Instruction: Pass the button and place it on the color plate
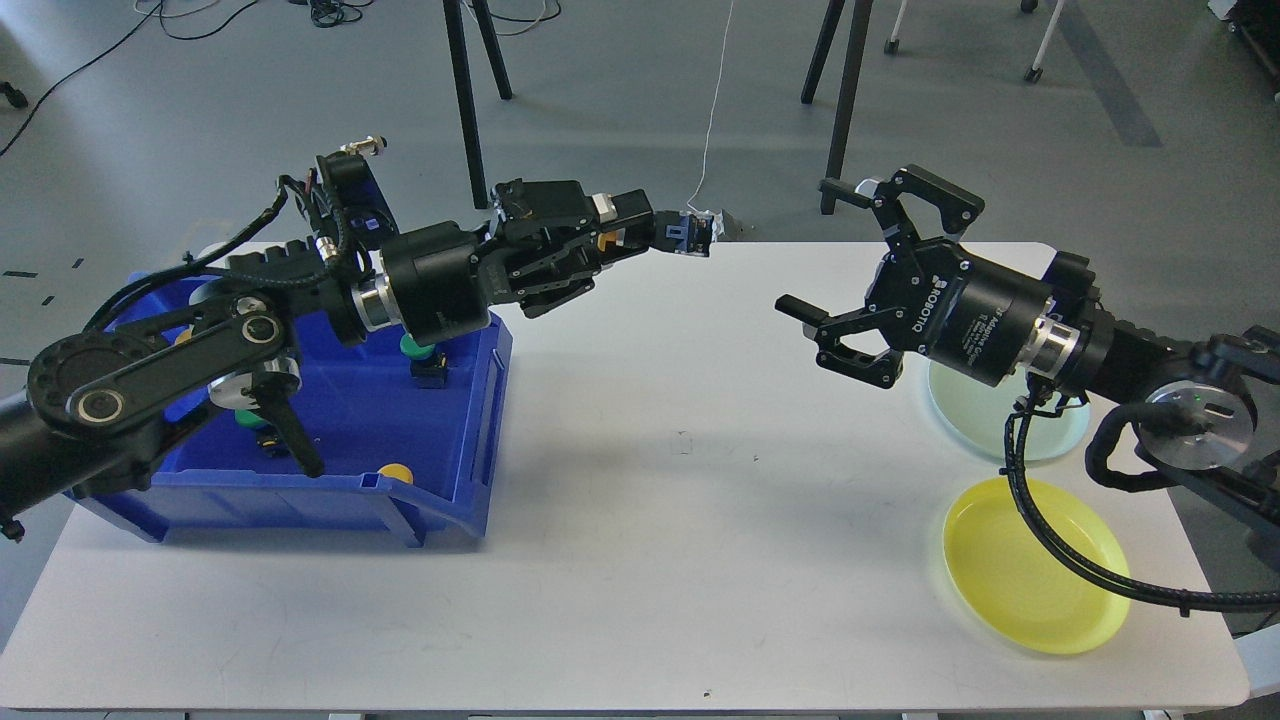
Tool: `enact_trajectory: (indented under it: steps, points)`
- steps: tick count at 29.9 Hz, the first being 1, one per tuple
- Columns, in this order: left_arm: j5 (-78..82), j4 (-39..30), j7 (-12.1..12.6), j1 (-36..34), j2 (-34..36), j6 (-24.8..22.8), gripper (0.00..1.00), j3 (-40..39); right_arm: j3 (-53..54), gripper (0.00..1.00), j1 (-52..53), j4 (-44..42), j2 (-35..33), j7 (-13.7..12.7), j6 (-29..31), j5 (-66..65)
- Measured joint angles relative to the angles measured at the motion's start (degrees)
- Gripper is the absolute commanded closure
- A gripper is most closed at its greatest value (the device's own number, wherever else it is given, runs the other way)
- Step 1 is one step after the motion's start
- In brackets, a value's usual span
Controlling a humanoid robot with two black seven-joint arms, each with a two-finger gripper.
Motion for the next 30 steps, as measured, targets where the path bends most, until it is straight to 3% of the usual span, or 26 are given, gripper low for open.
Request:
enact_trajectory:
  steps: [13, 30]
  points:
    - [2.22, 0.00, -0.01, -0.12, -0.16, 0.00, 0.95, 0.05, -10.45, 0.00, 10.01, -7.81, 11.29, -1.81, 0.22, 5.83]
    - [2.11, 0.42, -0.01, -0.27, -0.17, 0.00, 0.95, -0.03, -11.16, 0.05, 10.03, -4.15, 6.77, -1.75, 0.22, 7.31]
